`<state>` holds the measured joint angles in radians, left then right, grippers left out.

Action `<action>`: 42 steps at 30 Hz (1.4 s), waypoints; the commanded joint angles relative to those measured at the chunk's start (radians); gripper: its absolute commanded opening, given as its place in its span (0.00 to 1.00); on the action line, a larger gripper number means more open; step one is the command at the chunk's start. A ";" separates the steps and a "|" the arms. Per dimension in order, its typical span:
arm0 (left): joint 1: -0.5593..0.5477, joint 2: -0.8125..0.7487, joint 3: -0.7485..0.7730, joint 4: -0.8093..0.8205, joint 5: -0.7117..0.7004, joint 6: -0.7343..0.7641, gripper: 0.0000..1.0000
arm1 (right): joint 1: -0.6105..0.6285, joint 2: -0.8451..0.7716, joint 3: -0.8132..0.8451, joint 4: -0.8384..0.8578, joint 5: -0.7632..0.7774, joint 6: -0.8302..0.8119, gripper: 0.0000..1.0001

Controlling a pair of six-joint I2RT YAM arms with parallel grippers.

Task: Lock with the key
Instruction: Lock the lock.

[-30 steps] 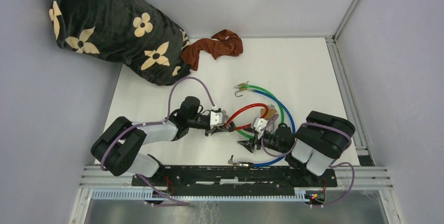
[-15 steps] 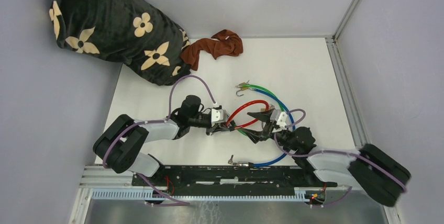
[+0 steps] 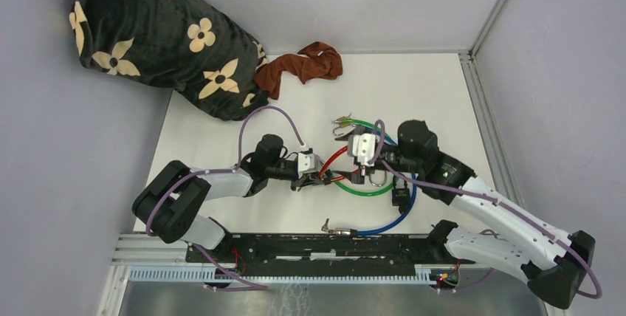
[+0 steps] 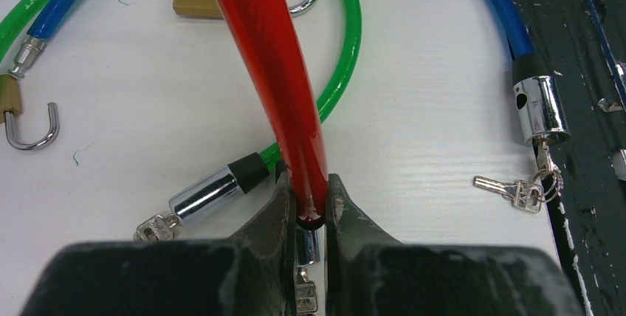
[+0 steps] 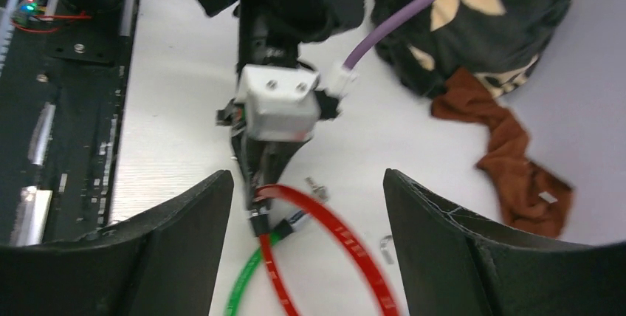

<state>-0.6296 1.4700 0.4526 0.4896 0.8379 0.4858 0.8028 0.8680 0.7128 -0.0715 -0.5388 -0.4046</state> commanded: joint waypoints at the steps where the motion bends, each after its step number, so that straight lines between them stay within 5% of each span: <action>1: -0.001 0.016 -0.035 -0.087 -0.041 0.013 0.02 | -0.002 0.150 0.277 -0.433 0.076 -0.313 0.82; 8: -0.001 0.017 -0.029 -0.102 -0.031 0.044 0.02 | -0.002 0.368 0.466 -0.724 0.117 -0.476 0.78; 16: -0.001 0.001 -0.040 -0.104 -0.022 0.063 0.02 | -0.003 0.441 0.429 -0.652 0.135 -0.502 0.68; 22: -0.001 -0.008 -0.040 -0.107 -0.022 0.071 0.02 | -0.014 0.464 0.401 -0.604 0.142 -0.469 0.27; 28: -0.001 -0.016 -0.047 -0.110 -0.016 0.110 0.03 | -0.018 0.450 0.362 -0.579 0.155 -0.471 0.11; 35: -0.001 -0.044 -0.053 -0.111 -0.017 0.138 0.37 | -0.021 0.462 0.364 -0.601 0.129 -0.509 0.04; 42: -0.001 -0.078 -0.006 -0.127 -0.083 0.025 0.45 | -0.020 0.463 0.386 -0.637 0.137 -0.523 0.04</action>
<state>-0.6296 1.4319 0.4160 0.4141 0.7914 0.5739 0.7849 1.3190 1.0878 -0.6693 -0.4175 -0.9039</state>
